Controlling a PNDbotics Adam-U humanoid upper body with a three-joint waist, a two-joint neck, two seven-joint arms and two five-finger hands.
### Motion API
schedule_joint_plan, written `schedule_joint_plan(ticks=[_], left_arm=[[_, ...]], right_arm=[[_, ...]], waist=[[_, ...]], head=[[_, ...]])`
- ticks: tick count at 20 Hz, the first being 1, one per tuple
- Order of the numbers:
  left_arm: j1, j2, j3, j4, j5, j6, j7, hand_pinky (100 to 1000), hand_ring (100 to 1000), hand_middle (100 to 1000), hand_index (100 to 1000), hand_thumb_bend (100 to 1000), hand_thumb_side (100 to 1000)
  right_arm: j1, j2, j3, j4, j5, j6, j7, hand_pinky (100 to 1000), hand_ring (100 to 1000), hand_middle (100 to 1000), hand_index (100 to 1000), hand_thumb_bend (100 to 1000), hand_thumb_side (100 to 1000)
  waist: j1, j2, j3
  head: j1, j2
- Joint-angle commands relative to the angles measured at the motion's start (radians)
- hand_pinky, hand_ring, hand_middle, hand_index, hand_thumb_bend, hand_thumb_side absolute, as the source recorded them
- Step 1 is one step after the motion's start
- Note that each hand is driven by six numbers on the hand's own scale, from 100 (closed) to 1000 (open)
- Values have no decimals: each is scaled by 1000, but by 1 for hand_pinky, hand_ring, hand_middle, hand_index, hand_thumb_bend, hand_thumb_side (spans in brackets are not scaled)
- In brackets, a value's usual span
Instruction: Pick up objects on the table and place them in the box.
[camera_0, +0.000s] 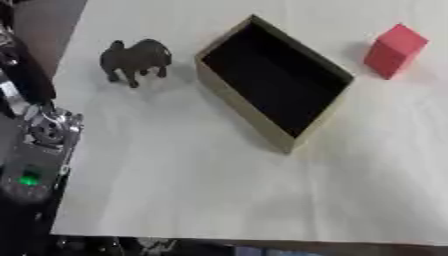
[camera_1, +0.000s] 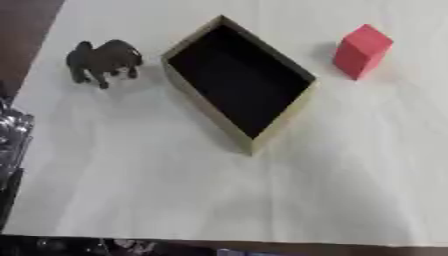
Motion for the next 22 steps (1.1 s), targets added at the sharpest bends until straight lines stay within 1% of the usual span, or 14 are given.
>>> schedule_joint_plan(ticks=[1, 4, 7, 10, 13, 17, 19, 22], left_arm=[[-7, 12, 1, -18, 2, 0, -5, 587, 618, 623, 894, 228, 1000], [-7, 14, -1, -18, 4, 0, -9, 587, 619, 623, 894, 228, 1000], [-6, 14, -3, -18, 7, 0, -13, 587, 619, 624, 894, 228, 1000], [-5, 15, -4, -18, 8, 0, -15, 586, 620, 624, 893, 228, 1000], [-6, 14, -5, -18, 8, -1, -17, 586, 620, 624, 893, 227, 1000], [-6, 12, -4, -18, 8, -1, -16, 585, 620, 624, 893, 227, 1000], [-7, 11, -5, -18, 7, -1, -16, 585, 620, 625, 893, 226, 1000], [-7, 11, -6, -18, 8, 0, -16, 585, 620, 625, 893, 226, 1000]], right_arm=[[-39, -22, -2, -5, 57, 12, -4, 964, 827, 761, 860, 100, 921], [-88, -36, 21, 39, 169, 23, 8, 962, 844, 777, 864, 100, 974], [-153, -44, 52, 110, 286, 19, 28, 962, 857, 789, 864, 100, 961], [-215, -44, 80, 180, 373, -3, 29, 956, 863, 800, 864, 100, 938], [-264, -43, 104, 237, 424, -31, 20, 953, 865, 804, 862, 100, 929], [-298, -41, 119, 274, 458, -51, 2, 954, 867, 806, 861, 100, 919], [-310, -41, 123, 285, 475, -52, -6, 953, 869, 808, 861, 100, 921], [-331, -39, 128, 306, 511, -50, -9, 951, 872, 810, 861, 100, 920]], waist=[[-2, -24, 2], [-5, -27, 4], [-8, -30, 7], [-10, -32, 10], [-10, -29, 16], [-8, -22, 22], [-8, -20, 22], [-8, -18, 22]], head=[[-1, 6], [-18, -6], [-47, -25], [-60, -48], [-63, -77], [-65, -108], [-67, -113], [-70, -109]])
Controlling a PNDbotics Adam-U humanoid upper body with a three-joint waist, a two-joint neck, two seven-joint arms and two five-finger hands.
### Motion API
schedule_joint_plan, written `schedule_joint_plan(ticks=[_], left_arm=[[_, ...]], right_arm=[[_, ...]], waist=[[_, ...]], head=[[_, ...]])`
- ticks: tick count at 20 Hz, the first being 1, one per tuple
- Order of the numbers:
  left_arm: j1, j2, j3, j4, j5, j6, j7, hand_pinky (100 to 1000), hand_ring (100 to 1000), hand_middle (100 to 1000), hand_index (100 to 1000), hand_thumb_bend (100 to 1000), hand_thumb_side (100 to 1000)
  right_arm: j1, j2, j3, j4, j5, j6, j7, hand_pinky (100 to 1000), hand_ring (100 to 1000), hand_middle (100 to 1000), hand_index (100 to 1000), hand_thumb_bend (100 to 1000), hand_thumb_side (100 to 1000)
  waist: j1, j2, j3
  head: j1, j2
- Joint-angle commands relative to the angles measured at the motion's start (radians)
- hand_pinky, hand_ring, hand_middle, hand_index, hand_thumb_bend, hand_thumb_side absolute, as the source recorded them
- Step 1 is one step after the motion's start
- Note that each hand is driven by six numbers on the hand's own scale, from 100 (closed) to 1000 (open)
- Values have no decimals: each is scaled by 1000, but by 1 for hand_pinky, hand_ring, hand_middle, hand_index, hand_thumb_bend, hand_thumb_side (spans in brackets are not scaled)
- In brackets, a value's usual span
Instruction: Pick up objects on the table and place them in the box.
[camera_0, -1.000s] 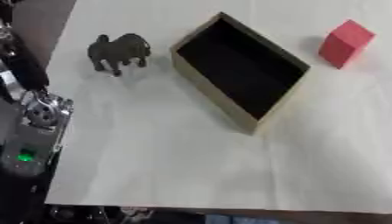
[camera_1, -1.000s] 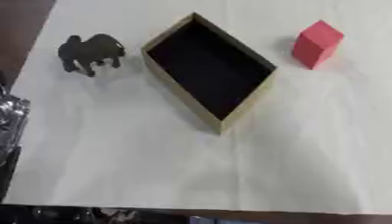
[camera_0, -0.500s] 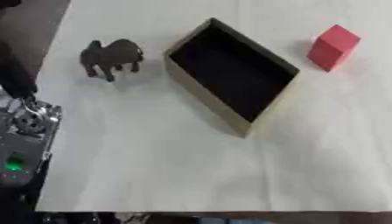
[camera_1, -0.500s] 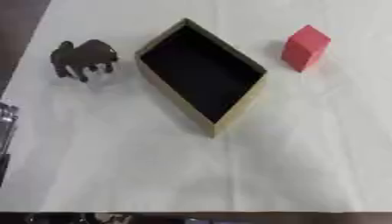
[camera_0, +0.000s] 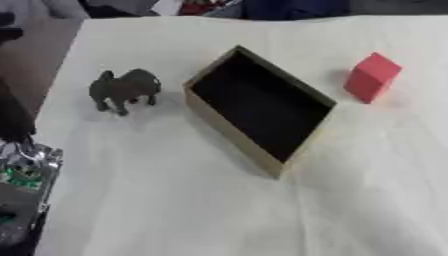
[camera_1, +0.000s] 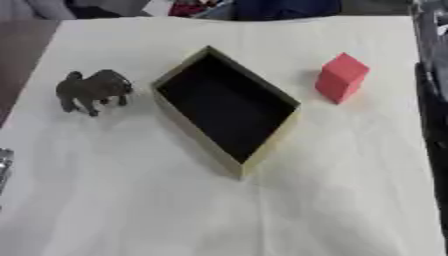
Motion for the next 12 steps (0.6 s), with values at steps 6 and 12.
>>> schedule_joint_plan(ticks=[6, 12], left_arm=[[-7, 10, -2, -18, 3, -1, -6, 586, 620, 625, 893, 226, 1000], [-6, 8, -4, -18, 7, -1, -11, 586, 621, 626, 893, 226, 1000]], right_arm=[[-121, 2, 36, 121, 158, -18, 16, 942, 893, 833, 867, 100, 929], [-240, 54, 75, 332, 343, -134, 73, 926, 931, 877, 885, 201, 995]], waist=[[2, -22, 3], [5, -29, 9]], head=[[-6, 8], [-5, 34]])
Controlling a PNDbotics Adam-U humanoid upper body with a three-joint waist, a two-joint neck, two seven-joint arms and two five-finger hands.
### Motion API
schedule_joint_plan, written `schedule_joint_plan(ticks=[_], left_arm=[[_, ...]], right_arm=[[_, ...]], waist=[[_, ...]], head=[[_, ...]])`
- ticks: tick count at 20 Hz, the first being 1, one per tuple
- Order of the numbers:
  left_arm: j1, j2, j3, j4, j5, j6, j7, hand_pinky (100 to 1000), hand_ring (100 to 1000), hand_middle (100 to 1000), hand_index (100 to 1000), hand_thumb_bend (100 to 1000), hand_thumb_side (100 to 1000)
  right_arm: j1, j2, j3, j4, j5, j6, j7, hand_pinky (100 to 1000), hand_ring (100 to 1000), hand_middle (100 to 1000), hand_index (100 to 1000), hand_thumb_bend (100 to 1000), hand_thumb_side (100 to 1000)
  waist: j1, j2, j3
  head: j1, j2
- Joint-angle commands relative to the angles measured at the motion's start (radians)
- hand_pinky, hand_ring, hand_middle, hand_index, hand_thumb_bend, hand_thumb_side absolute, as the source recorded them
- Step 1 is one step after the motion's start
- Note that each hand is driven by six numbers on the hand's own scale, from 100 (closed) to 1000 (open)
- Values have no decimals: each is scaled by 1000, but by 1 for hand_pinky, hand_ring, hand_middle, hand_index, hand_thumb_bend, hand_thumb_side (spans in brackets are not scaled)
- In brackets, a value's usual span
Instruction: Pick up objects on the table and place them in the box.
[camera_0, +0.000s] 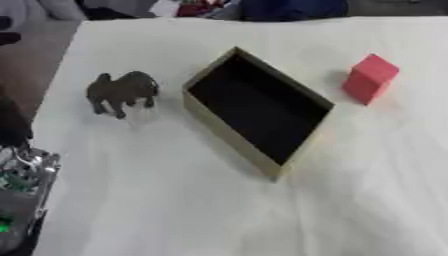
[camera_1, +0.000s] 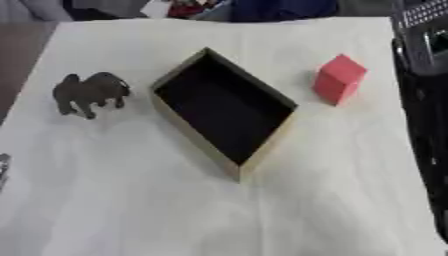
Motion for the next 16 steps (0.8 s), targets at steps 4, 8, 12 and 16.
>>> schedule_joint_plan(ticks=[4, 8, 12, 16], left_arm=[[-9, 6, -4, -18, 9, -1, -10, 585, 622, 626, 893, 226, 1000], [-11, 5, -7, -18, 14, -2, -16, 585, 622, 626, 892, 225, 1000], [-13, 5, -9, -18, 18, -3, -20, 586, 622, 626, 892, 225, 1000], [-15, 5, -12, -18, 22, -2, -26, 586, 623, 626, 892, 225, 1000]], right_arm=[[-118, 68, 23, 220, 222, -148, 54, 918, 954, 907, 901, 297, 1000], [-170, 127, 5, 363, 372, -263, 57, 921, 977, 938, 932, 438, 1000], [-204, 172, -21, 479, 514, -354, 32, 935, 1000, 972, 990, 557, 1000], [-230, 207, -60, 574, 649, -373, 26, 946, 1000, 982, 999, 624, 1000]], waist=[[4, -31, 6], [6, -36, 12], [7, -42, 17], [8, -47, 18]], head=[[-4, 24], [-9, 29], [-12, 32], [-15, 36]])
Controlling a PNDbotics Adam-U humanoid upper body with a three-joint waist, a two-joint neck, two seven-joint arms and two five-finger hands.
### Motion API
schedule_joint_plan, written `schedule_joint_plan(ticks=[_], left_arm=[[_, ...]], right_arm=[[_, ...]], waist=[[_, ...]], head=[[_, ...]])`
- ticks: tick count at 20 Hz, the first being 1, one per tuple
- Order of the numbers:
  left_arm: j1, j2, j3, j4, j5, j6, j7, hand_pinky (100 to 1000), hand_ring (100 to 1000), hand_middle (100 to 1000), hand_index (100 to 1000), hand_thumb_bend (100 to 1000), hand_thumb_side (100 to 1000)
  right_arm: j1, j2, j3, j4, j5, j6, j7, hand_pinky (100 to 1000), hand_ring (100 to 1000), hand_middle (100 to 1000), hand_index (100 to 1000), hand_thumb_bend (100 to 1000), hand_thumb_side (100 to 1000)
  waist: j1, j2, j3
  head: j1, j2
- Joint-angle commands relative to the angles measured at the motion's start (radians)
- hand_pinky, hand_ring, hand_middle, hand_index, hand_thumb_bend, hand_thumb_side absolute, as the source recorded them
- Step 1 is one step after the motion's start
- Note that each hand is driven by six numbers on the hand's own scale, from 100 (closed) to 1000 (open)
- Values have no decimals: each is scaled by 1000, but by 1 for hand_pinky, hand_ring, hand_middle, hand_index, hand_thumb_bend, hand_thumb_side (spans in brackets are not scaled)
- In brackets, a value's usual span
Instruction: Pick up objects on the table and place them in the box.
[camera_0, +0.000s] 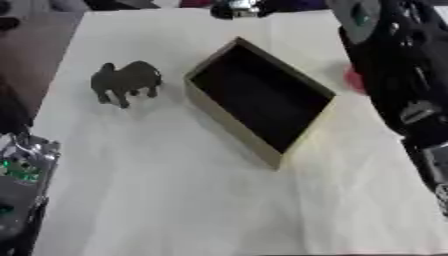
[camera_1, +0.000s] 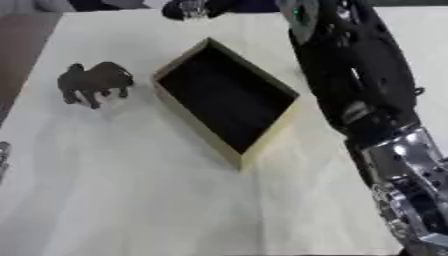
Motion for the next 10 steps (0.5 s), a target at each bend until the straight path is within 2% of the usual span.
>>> schedule_joint_plan(ticks=[1, 6, 10], left_arm=[[-13, 13, -2, -18, 4, 1, -8, 585, 623, 626, 892, 225, 1000], [-13, 14, -3, -18, 7, 1, -12, 586, 623, 626, 891, 224, 1000], [-11, 14, -1, -18, 7, 1, -13, 586, 624, 626, 890, 224, 1000]], right_arm=[[-42, 20, -38, 58, 108, -10, -8, 949, 1000, 981, 999, 638, 1000], [-51, 40, -87, 128, 233, 6, -18, 962, 1000, 969, 958, 715, 1000], [-52, 32, -113, 142, 266, -1, -2, 975, 1000, 979, 975, 721, 974]], waist=[[3, -29, 3], [5, -35, 5], [6, -38, 4]], head=[[-5, 11], [-4, 14], [1, 15]])
